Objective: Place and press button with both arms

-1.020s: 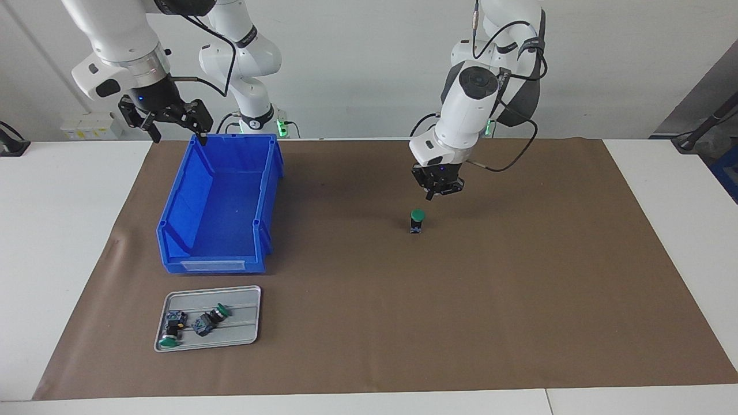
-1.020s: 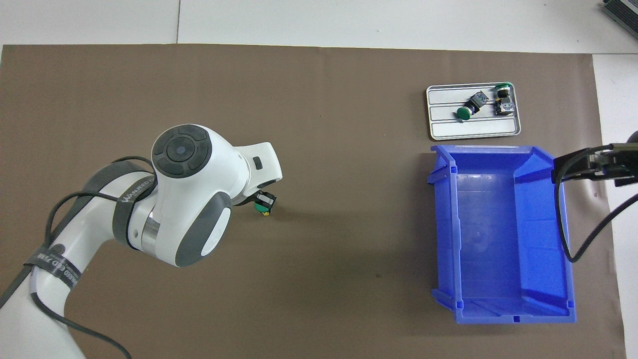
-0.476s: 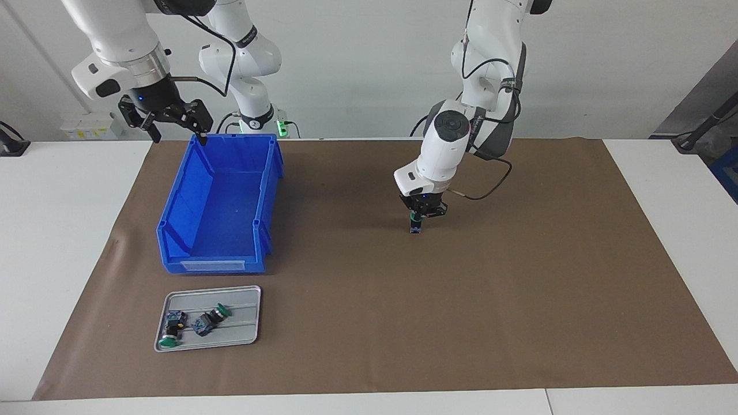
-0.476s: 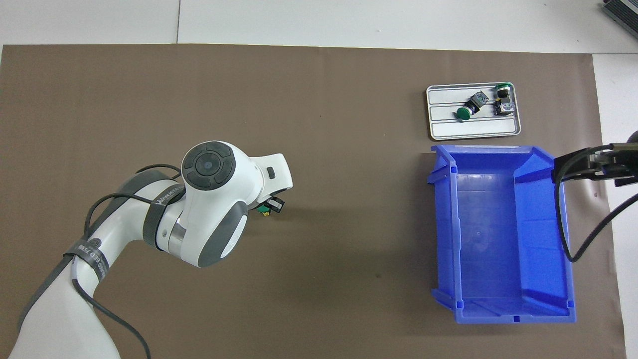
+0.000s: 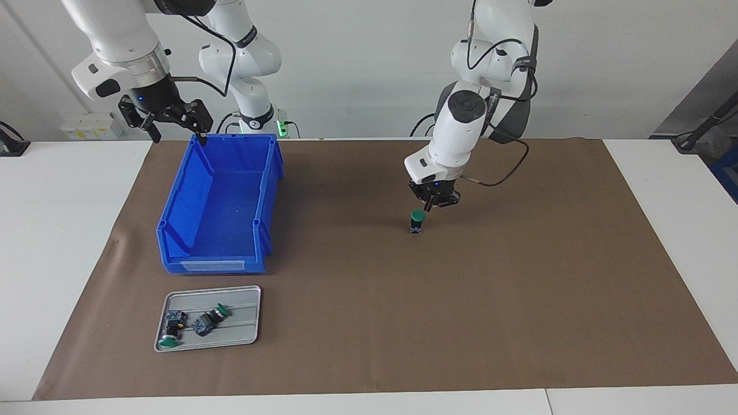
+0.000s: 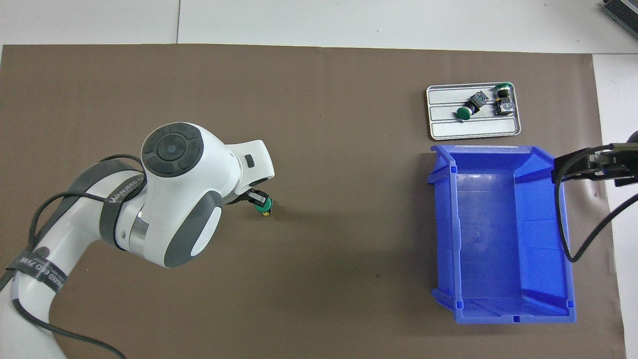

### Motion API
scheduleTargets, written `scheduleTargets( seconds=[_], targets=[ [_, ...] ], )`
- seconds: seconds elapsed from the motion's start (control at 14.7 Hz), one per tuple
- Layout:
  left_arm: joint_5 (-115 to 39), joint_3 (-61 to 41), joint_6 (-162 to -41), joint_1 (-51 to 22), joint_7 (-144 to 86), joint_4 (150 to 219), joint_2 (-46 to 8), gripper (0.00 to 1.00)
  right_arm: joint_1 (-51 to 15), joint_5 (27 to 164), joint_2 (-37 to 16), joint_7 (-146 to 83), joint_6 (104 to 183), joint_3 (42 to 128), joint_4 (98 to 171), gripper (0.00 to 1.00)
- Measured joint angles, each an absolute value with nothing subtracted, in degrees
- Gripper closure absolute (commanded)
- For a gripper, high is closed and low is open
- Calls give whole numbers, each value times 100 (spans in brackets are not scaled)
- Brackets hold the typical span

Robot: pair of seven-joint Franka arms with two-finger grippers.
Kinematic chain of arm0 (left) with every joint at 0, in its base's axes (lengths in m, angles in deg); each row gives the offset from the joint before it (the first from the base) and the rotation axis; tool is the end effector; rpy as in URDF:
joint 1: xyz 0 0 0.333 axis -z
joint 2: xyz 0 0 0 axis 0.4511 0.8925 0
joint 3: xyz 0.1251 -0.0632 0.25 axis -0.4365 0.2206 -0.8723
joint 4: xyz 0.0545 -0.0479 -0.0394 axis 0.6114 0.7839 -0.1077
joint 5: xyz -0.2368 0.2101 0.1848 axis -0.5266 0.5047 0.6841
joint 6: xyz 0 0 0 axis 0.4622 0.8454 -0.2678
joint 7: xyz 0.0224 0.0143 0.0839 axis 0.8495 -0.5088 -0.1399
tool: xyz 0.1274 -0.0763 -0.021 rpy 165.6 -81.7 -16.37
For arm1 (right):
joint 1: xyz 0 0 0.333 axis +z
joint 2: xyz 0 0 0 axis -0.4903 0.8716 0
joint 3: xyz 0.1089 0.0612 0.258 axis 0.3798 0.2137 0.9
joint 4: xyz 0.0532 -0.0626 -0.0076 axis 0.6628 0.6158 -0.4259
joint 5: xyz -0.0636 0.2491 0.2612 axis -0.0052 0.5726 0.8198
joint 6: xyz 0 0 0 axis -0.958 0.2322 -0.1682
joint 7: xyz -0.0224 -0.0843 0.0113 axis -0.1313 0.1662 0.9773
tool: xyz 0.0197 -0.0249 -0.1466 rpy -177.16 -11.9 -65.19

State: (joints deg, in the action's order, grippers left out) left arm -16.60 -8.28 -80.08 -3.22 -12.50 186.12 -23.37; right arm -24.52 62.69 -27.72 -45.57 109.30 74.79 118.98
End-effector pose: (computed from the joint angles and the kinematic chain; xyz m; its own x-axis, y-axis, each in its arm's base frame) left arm 0.4883 -0.2659 0.3726 0.8869 -0.4620 0.0030 -0.4613 -0.8850 0.0632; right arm 0.5035 0.0090 0.5735 0.9955 -0.0807 -0.0500 -0.0784 -0.9958 0.0466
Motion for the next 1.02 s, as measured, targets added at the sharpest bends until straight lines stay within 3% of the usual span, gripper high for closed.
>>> scheduleTargets(
  seconds=[0.75, 1.02],
  targets=[
    [-1648, -879, -7557, -2056, -810, 18592, -2989, 0, -2438, 6274, -2777, -4565, 11415, 7682, 11871, 0],
    [-1648, -885, -7012, -2636, -534, 18082, -3176, 0, -2196, 6735, -2637, -5375, 11986, 8002, 11971, 0]
  ],
)
